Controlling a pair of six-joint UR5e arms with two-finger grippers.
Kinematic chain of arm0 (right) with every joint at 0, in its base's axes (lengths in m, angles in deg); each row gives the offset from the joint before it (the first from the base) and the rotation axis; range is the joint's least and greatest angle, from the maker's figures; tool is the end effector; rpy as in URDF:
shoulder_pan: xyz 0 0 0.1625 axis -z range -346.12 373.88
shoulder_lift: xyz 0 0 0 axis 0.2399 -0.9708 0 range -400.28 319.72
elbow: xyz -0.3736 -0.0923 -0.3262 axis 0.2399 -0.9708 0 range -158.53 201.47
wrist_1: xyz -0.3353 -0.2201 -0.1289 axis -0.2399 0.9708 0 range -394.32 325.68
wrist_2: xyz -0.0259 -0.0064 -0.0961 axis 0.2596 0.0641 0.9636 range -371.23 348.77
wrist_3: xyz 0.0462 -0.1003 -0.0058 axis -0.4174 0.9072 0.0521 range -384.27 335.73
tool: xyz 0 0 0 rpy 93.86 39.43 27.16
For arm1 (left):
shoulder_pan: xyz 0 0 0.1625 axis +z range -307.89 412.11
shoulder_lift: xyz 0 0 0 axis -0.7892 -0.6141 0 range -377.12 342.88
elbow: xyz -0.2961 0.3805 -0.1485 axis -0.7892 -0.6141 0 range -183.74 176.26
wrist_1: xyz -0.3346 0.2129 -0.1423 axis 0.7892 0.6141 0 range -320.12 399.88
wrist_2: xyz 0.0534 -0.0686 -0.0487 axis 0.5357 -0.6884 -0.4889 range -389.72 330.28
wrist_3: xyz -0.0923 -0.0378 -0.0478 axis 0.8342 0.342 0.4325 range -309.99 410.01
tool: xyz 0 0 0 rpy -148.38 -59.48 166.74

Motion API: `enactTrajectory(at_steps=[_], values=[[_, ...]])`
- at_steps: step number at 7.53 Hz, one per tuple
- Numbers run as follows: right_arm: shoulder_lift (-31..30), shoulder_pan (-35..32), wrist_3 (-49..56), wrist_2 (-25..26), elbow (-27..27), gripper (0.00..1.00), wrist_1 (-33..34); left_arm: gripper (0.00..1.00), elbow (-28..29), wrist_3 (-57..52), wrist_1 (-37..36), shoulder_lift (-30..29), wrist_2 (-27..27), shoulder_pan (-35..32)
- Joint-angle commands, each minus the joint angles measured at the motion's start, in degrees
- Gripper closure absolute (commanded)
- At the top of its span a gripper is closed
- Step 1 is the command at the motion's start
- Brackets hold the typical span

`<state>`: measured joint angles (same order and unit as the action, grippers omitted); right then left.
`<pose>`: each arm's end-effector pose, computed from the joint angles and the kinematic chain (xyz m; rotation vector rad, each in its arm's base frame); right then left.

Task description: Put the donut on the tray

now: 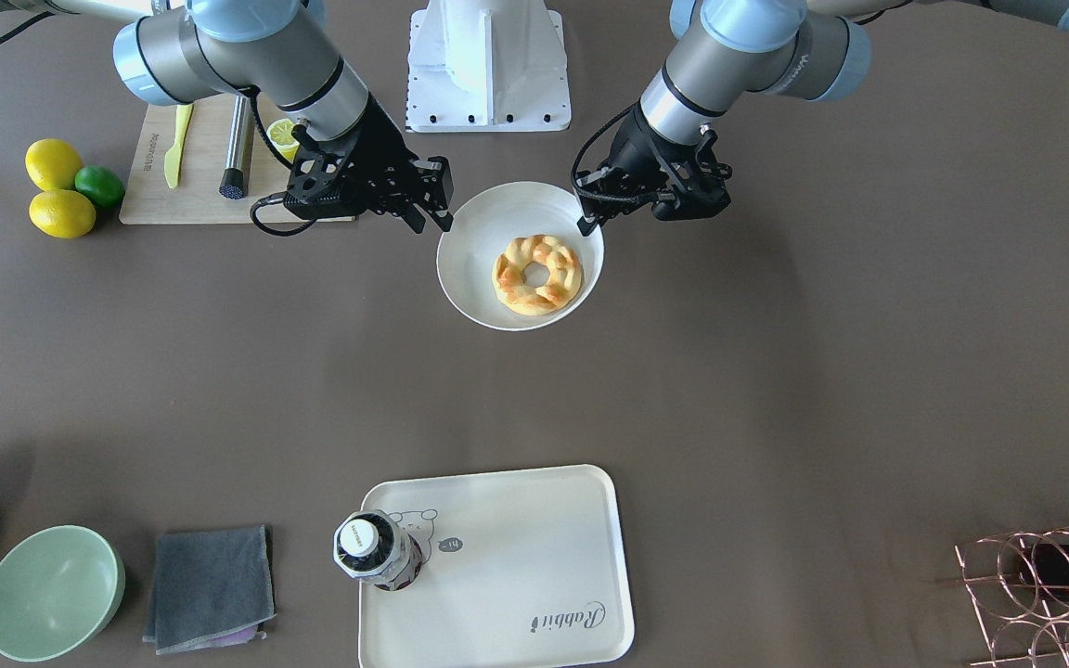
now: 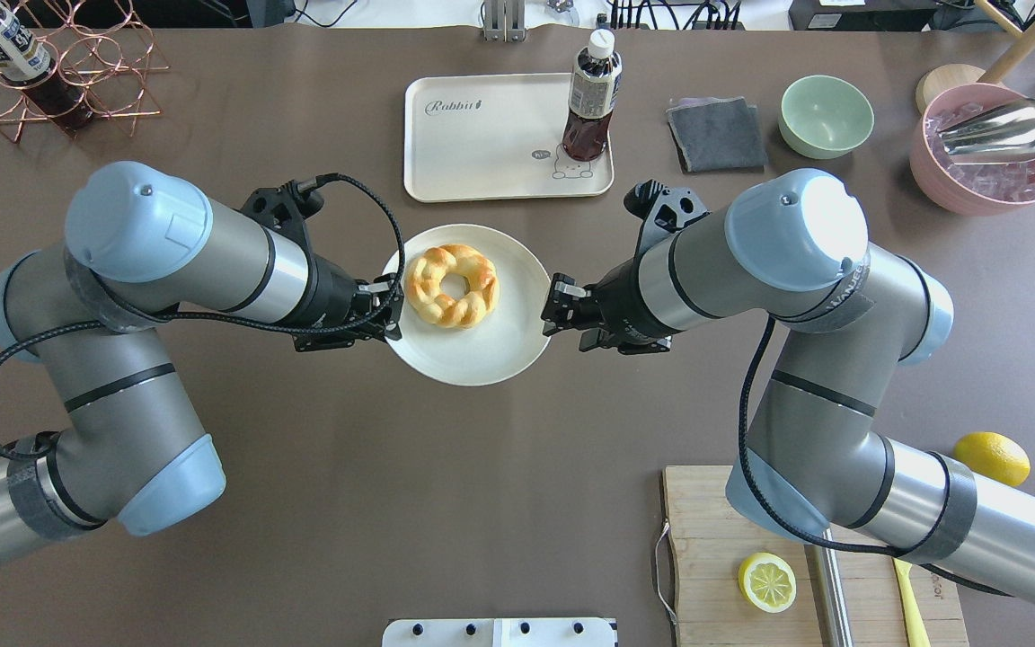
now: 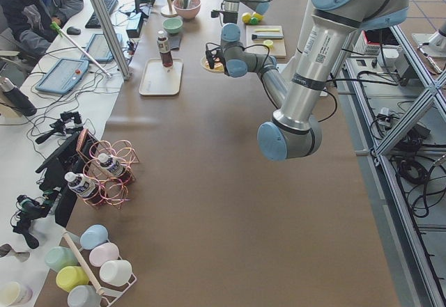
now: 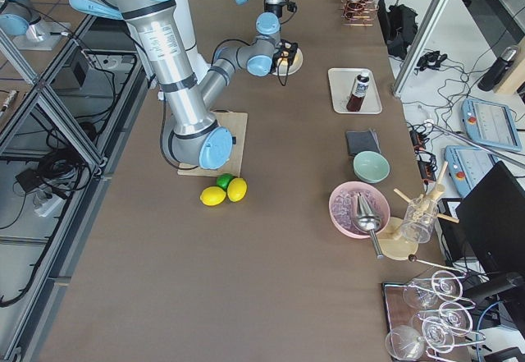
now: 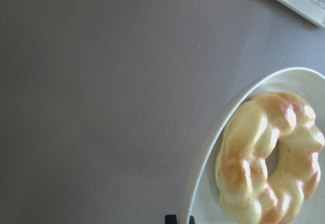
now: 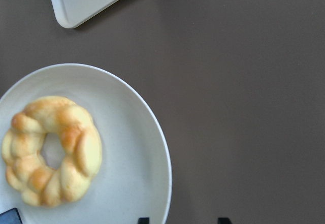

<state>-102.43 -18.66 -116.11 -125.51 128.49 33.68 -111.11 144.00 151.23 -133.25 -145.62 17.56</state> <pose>-0.5015 -0.4241 0.2744 -0.0570 -1.2079 0.2783 0.4826 -0.4355 0.2924 -0.0952 1.1814 -0.3370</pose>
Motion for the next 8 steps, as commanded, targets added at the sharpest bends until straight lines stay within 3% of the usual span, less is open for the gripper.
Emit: enactTrajectory(at_steps=[1, 3, 5, 8], values=[[-5.2, -3.6, 1.7, -3.4, 2.3, 0.0, -0.1, 1.0, 12.5, 1.9, 6.6, -5.5, 0.1, -6.6], [-8.6, -5.2, 5.3, -3.4, 3.1, 0.0, -0.2, 1.0, 28.5, 9.6, 14.8, -13.8, 0.2, -10.5], [-12.9, -7.1, 8.9, -3.5, 5.1, 0.0, -0.2, 1.0, 40.2, 14.2, 16.5, -20.8, 6.0, -10.8], [-15.6, -8.1, 10.2, -4.1, 6.4, 0.0, -0.4, 1.0, 53.0, 19.8, 22.9, -27.3, 12.3, -10.0]])
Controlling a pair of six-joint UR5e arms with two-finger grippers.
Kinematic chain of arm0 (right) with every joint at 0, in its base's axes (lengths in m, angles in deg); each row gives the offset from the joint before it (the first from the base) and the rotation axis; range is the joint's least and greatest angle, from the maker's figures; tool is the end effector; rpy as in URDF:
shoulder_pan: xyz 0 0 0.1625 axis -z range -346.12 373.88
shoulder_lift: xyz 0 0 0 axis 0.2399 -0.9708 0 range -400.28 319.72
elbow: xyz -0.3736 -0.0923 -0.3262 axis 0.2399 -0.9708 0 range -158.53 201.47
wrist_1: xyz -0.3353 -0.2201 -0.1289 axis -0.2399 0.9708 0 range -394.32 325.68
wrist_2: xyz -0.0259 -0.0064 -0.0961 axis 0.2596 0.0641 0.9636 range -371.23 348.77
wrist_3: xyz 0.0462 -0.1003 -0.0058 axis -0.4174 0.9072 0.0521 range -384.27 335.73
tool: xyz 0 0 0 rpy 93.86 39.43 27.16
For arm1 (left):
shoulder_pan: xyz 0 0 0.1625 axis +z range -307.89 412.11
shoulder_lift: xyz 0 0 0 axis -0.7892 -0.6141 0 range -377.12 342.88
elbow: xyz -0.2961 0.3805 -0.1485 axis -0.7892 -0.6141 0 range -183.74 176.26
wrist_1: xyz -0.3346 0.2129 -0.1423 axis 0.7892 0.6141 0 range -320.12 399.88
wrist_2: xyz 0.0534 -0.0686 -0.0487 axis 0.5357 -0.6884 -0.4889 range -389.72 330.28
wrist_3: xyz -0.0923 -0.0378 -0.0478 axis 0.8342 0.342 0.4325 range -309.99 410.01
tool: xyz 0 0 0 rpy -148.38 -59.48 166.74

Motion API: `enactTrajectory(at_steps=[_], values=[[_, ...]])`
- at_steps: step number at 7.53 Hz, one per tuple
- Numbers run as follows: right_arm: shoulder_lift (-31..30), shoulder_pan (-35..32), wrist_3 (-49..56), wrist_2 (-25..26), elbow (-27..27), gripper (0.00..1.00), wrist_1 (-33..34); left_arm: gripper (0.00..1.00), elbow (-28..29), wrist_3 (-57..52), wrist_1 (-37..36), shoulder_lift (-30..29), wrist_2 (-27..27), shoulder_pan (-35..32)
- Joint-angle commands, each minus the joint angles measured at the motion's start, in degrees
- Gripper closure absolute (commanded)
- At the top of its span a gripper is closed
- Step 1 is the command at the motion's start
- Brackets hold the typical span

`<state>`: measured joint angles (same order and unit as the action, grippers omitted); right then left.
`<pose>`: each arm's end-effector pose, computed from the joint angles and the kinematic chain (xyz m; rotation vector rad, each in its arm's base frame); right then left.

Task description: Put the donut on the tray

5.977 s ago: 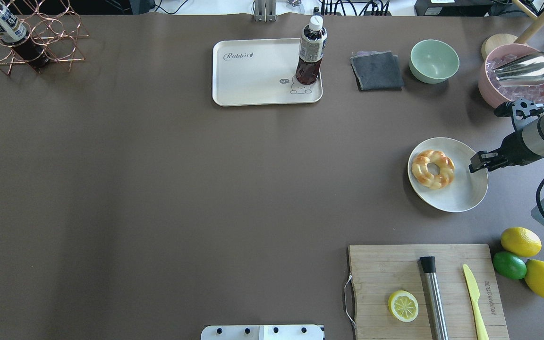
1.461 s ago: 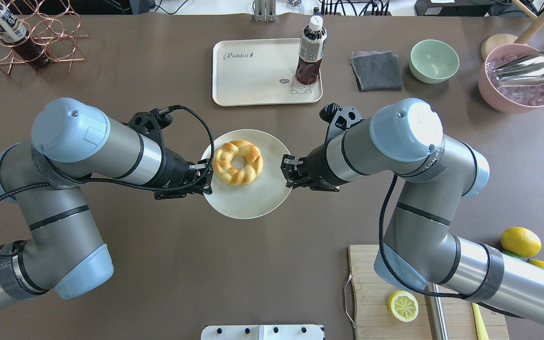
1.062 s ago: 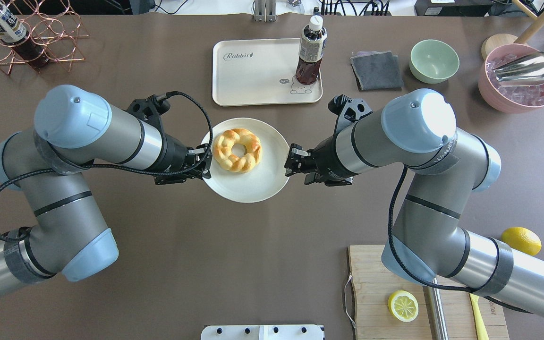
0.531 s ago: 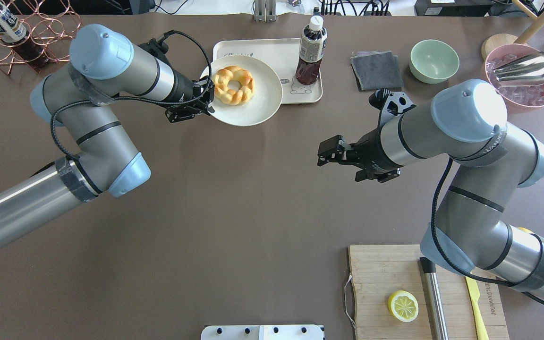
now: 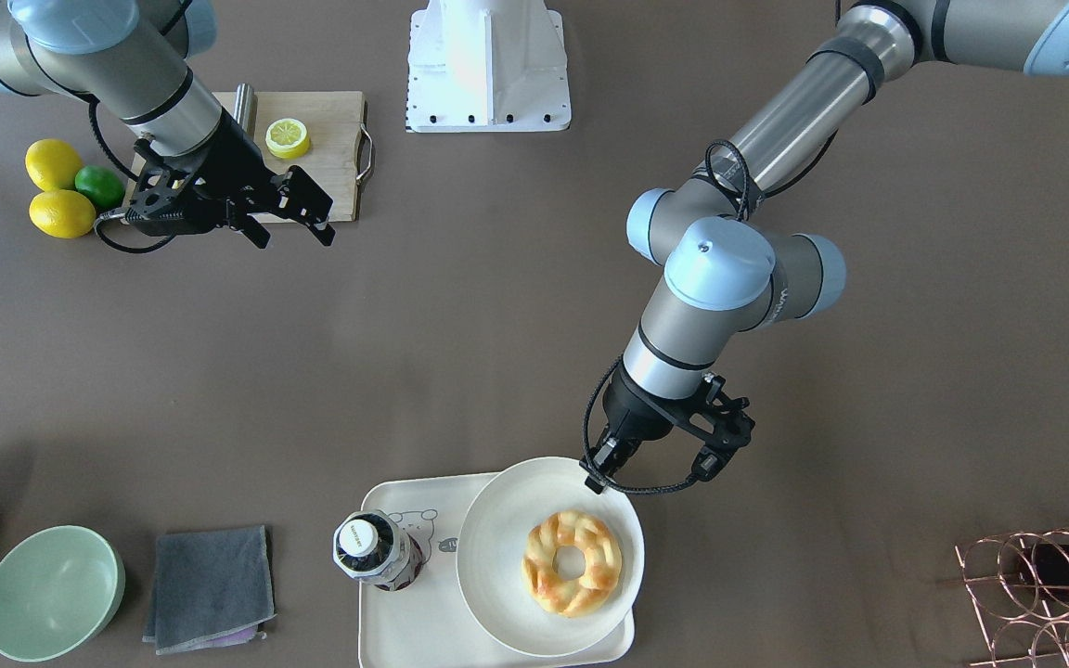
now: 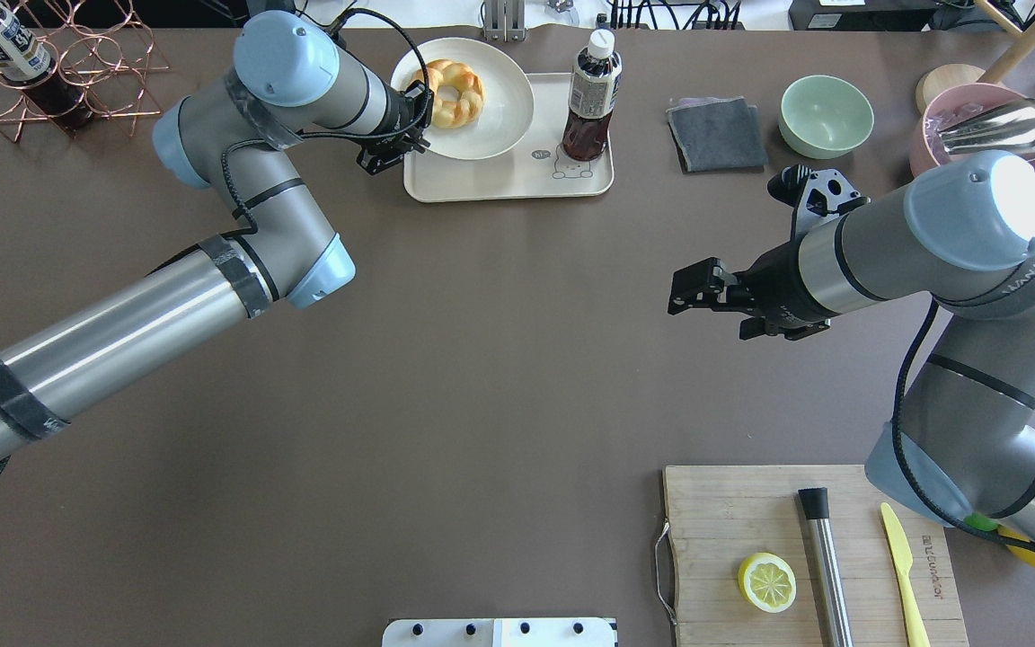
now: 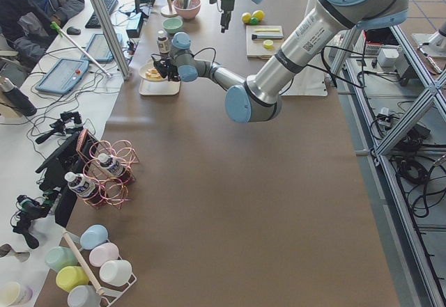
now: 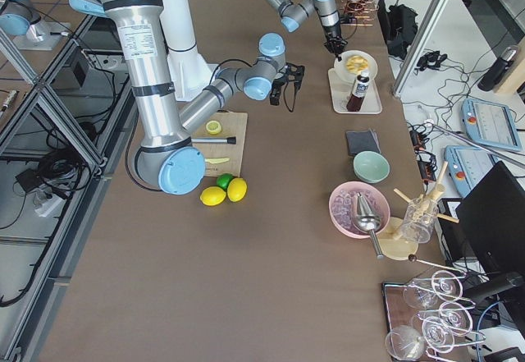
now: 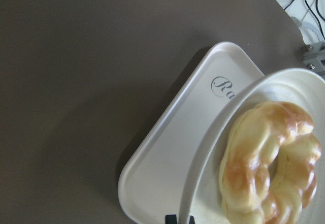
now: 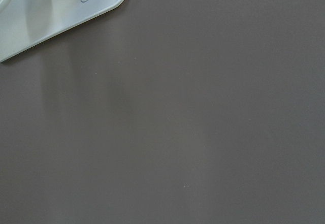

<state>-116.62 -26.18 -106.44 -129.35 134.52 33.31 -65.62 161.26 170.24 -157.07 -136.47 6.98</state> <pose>-0.3875 -0.4319 0.3783 0.0019 -1.1039 0.2515 0.5612 -0.7076 0.2998 -0.0354 1.1490 -0.8758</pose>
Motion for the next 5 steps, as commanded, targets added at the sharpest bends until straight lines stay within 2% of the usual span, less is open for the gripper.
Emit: enactTrajectory(at_steps=[1, 4, 5], values=[[-1.6, -0.7, 1.9, -0.2, 0.1, 0.0, 0.0, 1.0, 8.7, 3.5, 5.3, -3.7, 4.4, 1.3], [-2.2, -0.8, 3.7, -0.2, -0.3, 0.0, -0.1, 1.0, 8.8, 3.6, 5.4, -4.2, 5.7, 2.9], [-2.2, -0.9, 3.7, -0.2, -0.3, 0.0, 0.0, 0.82, 8.6, 3.2, 5.4, -4.0, 5.6, 3.0]])
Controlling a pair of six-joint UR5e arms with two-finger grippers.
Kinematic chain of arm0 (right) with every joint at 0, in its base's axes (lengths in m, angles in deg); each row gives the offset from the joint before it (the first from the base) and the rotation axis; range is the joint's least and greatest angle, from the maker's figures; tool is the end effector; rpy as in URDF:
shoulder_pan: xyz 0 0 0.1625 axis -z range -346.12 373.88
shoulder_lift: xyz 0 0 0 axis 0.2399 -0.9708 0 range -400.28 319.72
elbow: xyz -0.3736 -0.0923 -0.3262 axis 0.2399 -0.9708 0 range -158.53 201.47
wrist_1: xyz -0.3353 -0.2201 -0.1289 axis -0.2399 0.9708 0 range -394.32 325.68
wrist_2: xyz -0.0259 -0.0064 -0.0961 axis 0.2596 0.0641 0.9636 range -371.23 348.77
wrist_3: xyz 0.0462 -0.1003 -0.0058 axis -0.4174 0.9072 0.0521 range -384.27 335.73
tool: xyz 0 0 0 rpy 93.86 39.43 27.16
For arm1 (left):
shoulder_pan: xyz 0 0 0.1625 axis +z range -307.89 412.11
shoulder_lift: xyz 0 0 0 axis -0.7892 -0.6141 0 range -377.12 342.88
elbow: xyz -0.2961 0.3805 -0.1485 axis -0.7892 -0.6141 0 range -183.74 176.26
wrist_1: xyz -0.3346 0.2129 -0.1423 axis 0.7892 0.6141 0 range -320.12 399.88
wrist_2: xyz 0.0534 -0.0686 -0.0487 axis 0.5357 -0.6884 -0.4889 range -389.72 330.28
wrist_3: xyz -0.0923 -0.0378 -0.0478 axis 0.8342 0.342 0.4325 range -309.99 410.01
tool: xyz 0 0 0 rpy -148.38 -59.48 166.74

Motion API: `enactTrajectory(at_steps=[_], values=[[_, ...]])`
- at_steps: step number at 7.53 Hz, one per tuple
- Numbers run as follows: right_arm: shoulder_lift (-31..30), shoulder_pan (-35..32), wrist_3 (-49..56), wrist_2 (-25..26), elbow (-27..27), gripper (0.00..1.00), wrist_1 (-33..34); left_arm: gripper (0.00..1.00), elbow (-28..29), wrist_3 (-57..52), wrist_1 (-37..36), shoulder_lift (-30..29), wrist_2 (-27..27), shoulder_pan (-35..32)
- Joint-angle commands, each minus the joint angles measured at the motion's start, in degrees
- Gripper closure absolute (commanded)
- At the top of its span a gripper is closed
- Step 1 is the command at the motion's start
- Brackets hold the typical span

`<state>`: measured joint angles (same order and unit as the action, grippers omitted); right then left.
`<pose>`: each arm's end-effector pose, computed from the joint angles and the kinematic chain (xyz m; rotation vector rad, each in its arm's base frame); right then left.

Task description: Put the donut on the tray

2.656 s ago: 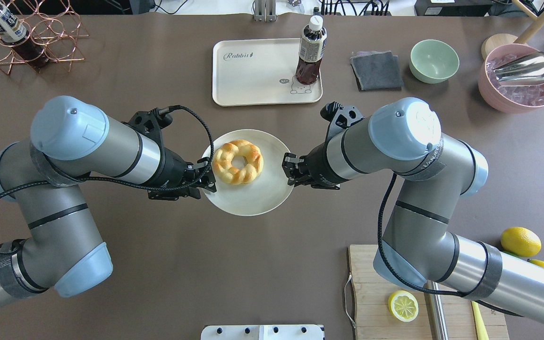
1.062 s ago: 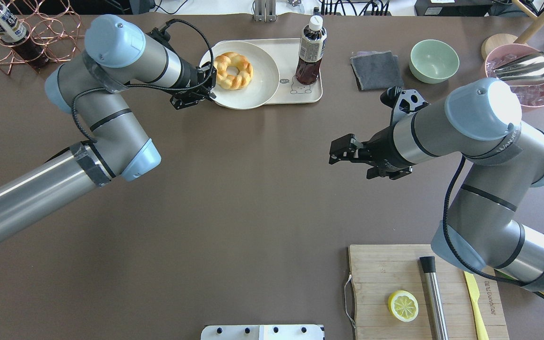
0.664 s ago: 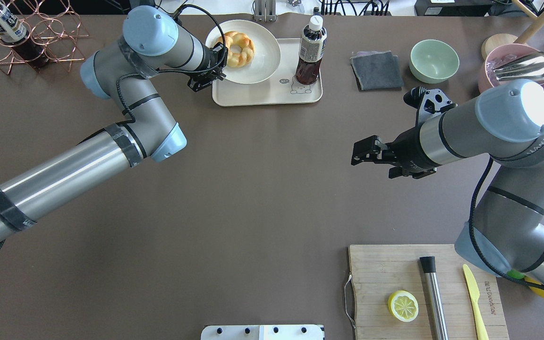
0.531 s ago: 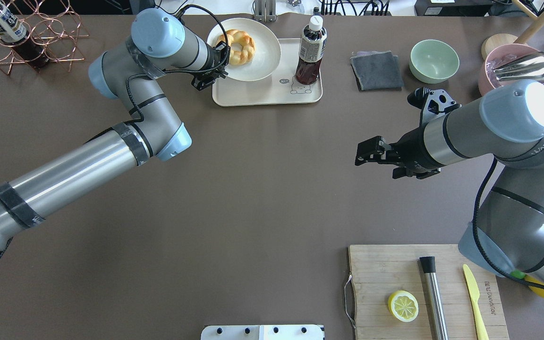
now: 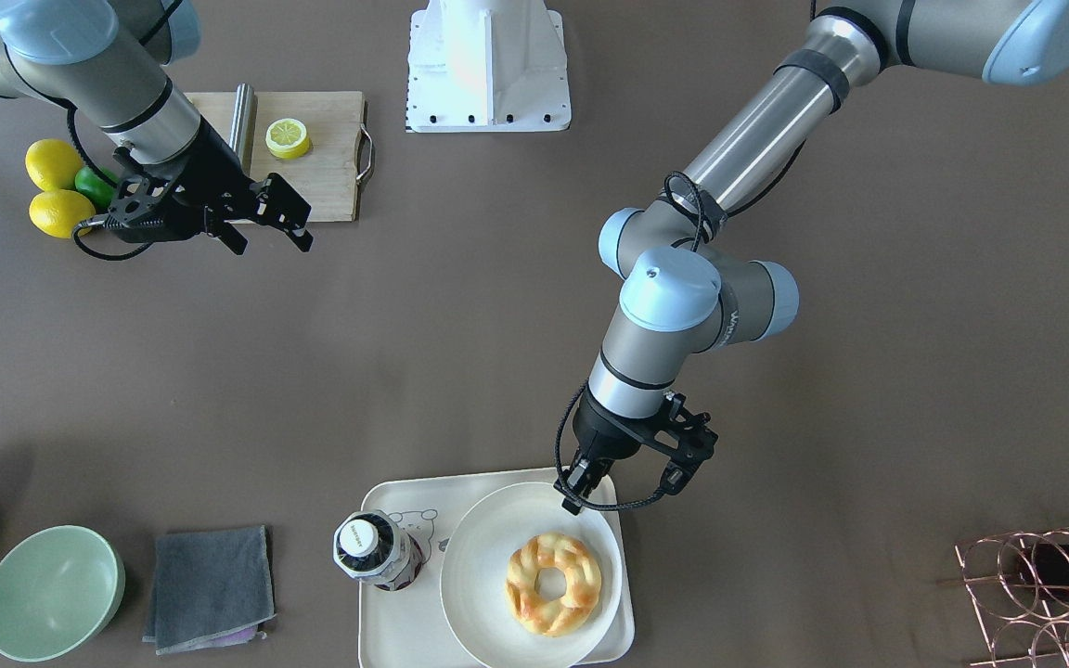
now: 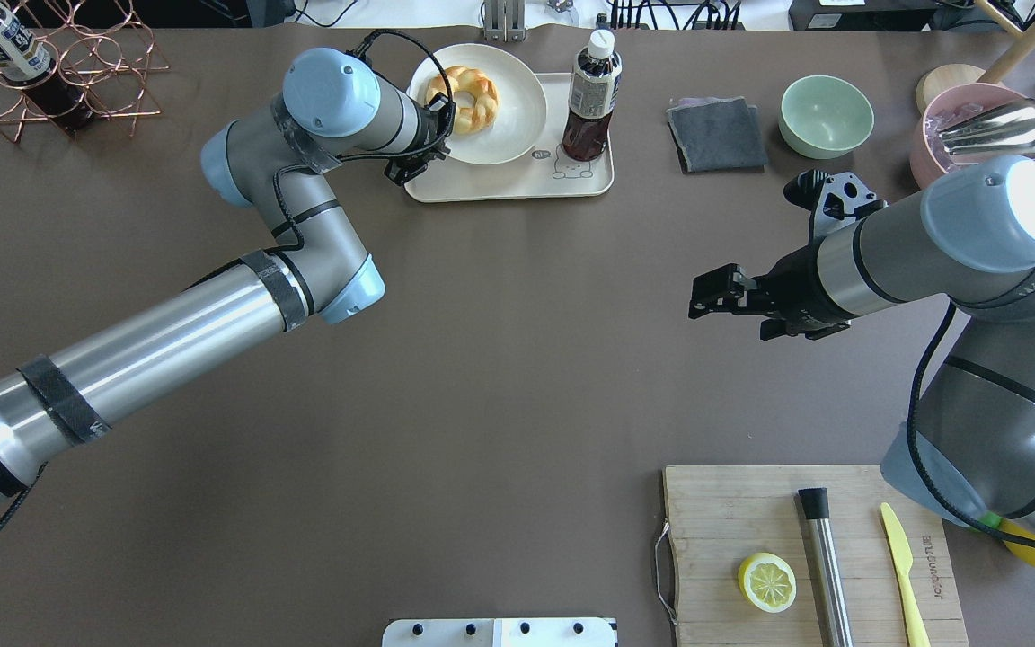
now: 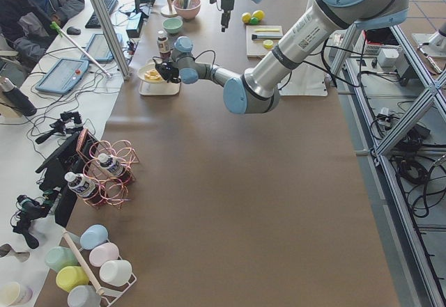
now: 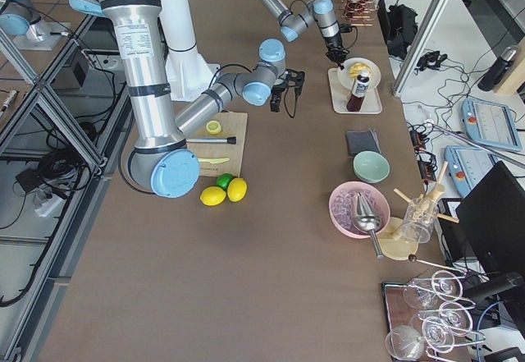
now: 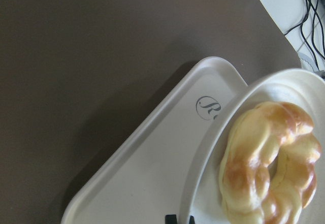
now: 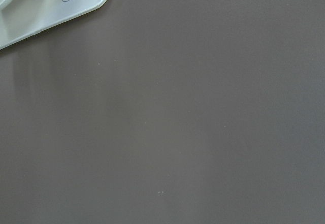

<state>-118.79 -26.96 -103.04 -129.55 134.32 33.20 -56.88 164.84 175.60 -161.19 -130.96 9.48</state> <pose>-0.3758 -0.4317 0.4012 0.0191 -1.0705 0.2216 0.6102 -0.7136 0.3009 -0.0045 1.1568 -0.9427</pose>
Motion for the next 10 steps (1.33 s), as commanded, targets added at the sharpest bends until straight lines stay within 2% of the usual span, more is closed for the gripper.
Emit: enactTrajectory(at_steps=[1, 2, 3, 4, 5, 6, 8, 9, 10], values=[[-0.2, -0.1, 0.3, 0.0, -0.2, 0.0, 0.0, 0.57, -0.4, -0.5, 0.1, 0.2, -0.1, 0.5], [-0.3, -0.5, 0.4, -0.1, -0.2, 0.0, 0.1, 0.45, -1.5, -3.0, 0.0, 0.6, -0.5, 0.4], [-0.4, -1.8, 1.7, -0.8, -0.3, 0.0, 0.3, 0.43, -5.1, -4.7, -0.4, 3.0, -0.6, 0.4], [-1.3, -3.4, 4.9, -1.8, -0.9, 0.0, 0.3, 0.39, -9.7, -5.5, -1.9, 5.6, -4.0, -0.3], [-2.0, -5.4, 7.6, -3.0, -1.5, 0.0, 0.4, 0.39, -14.3, -9.3, -7.0, 7.3, -8.8, -2.2], [-2.2, -8.9, 11.8, -6.1, -3.3, 0.0, 0.4, 0.39, -22.2, -14.7, -14.4, 10.8, -13.2, -4.3], [-4.8, -16.3, 21.4, -10.8, -5.7, 0.0, 0.5, 0.4, -35.3, -29.8, -20.9, 21.4, -24.3, -12.1], [-6.1, -20.0, 27.7, -13.2, -7.7, 0.0, 0.5, 0.4, -40.5, -39.0, -21.1, 28.2, -26.6, -15.7], [-7.7, -24.1, 33.9, -15.9, -9.6, 0.0, 0.5, 0.4, -46.6, -48.9, -21.2, 37.2, -26.7, -17.5]])
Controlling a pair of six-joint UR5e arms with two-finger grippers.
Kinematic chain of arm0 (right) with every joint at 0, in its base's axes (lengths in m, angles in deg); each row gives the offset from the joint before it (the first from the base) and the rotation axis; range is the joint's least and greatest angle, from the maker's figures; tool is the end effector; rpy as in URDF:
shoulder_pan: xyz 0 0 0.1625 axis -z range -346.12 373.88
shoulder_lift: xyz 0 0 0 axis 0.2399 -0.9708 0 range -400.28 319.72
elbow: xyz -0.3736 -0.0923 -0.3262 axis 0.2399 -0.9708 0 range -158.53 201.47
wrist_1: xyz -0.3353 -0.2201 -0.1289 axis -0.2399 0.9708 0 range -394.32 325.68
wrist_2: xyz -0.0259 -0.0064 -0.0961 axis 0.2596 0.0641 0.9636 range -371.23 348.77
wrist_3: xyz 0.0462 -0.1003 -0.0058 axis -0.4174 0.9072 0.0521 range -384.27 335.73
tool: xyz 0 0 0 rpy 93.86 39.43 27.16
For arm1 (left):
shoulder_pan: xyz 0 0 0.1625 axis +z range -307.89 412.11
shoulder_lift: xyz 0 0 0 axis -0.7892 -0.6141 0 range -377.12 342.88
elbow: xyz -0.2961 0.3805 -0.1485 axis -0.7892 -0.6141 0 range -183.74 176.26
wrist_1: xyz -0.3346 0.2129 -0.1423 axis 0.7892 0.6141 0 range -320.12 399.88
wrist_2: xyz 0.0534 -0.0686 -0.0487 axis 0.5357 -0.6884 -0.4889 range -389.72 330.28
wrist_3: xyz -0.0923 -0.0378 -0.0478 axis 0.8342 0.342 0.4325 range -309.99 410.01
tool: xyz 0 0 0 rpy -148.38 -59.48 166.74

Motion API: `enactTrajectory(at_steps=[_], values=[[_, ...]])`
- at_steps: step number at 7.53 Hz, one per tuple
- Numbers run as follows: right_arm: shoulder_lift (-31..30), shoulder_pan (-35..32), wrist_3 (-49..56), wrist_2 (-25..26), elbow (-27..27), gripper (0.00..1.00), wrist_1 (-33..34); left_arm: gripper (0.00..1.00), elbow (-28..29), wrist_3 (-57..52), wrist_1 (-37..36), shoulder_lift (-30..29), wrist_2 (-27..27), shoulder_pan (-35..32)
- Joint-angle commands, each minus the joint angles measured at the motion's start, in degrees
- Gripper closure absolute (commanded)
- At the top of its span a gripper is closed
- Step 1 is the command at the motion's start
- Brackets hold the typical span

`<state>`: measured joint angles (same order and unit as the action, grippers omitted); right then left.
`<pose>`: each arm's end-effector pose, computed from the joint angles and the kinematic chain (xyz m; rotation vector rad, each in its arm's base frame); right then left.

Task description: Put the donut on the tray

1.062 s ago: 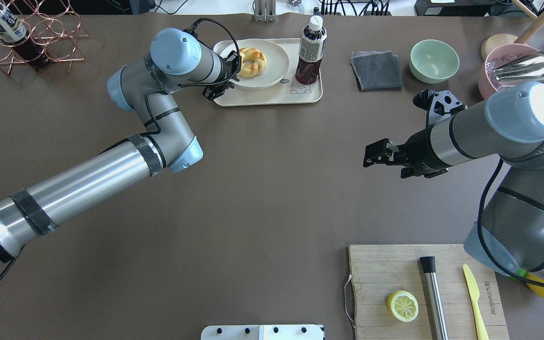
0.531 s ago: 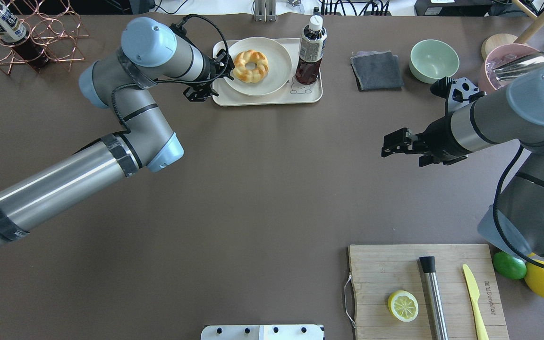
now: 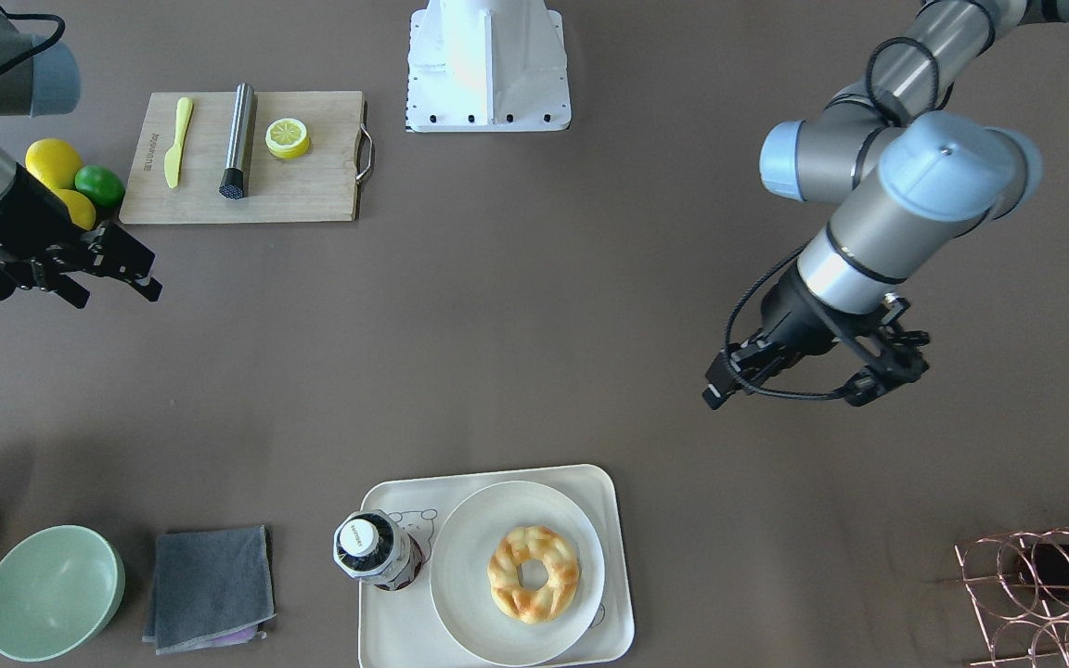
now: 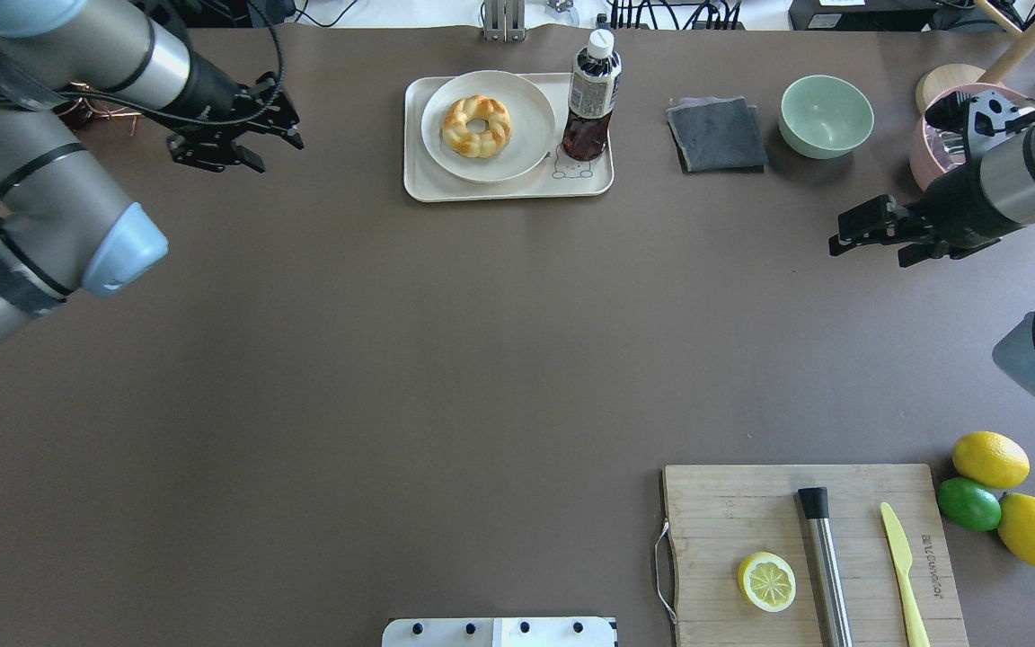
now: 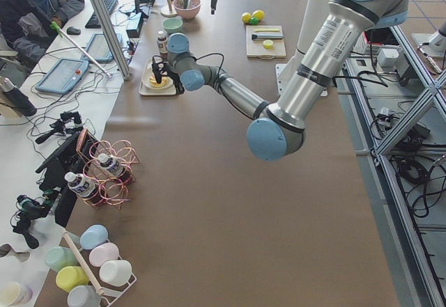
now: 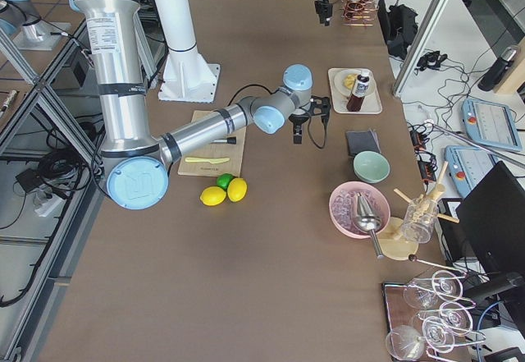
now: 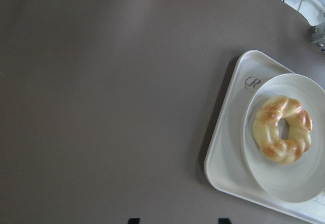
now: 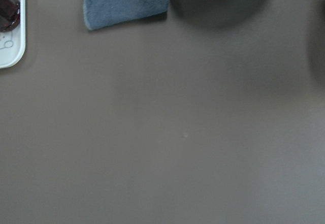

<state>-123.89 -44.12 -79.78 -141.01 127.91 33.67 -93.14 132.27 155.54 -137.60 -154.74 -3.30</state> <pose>-0.2412 -0.5040 0.4987 0.0866 -0.9913 0.1043 0.3589 -0.6435 0.3672 0.0127 1.0997 -0.4516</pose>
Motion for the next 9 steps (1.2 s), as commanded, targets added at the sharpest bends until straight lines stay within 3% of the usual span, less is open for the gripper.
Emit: enactTrajectory(at_steps=[1, 2, 5, 6, 8, 9], values=[[-3.3, -9.8, 15.9, -5.3, -5.2, 0.0, 0.1, 0.42, -15.0, -28.5, -1.1, 22.9, -3.0, -8.3], [-3.4, -12.5, 21.1, -5.4, -8.1, 0.0, 0.1, 0.43, -16.7, -41.3, -1.1, 30.7, -3.3, -12.5], [-5.1, -21.2, 40.9, -6.2, -16.9, 0.0, 0.2, 0.39, -14.5, -73.6, -1.1, 41.7, -9.1, -23.7], [-6.6, -24.0, 44.7, -6.7, -17.1, 0.0, 0.4, 0.3, -14.7, -79.8, -1.1, 44.6, -9.4, -26.4], [-7.6, -28.0, 51.2, -6.9, -16.3, 0.0, 4.5, 0.03, -14.9, -80.0, -0.8, 45.9, -8.8, -27.2], [-7.8, -29.4, 54.7, -6.8, -16.3, 0.0, 6.8, 0.02, -14.5, -80.0, -0.9, 45.9, -8.7, -27.2]])
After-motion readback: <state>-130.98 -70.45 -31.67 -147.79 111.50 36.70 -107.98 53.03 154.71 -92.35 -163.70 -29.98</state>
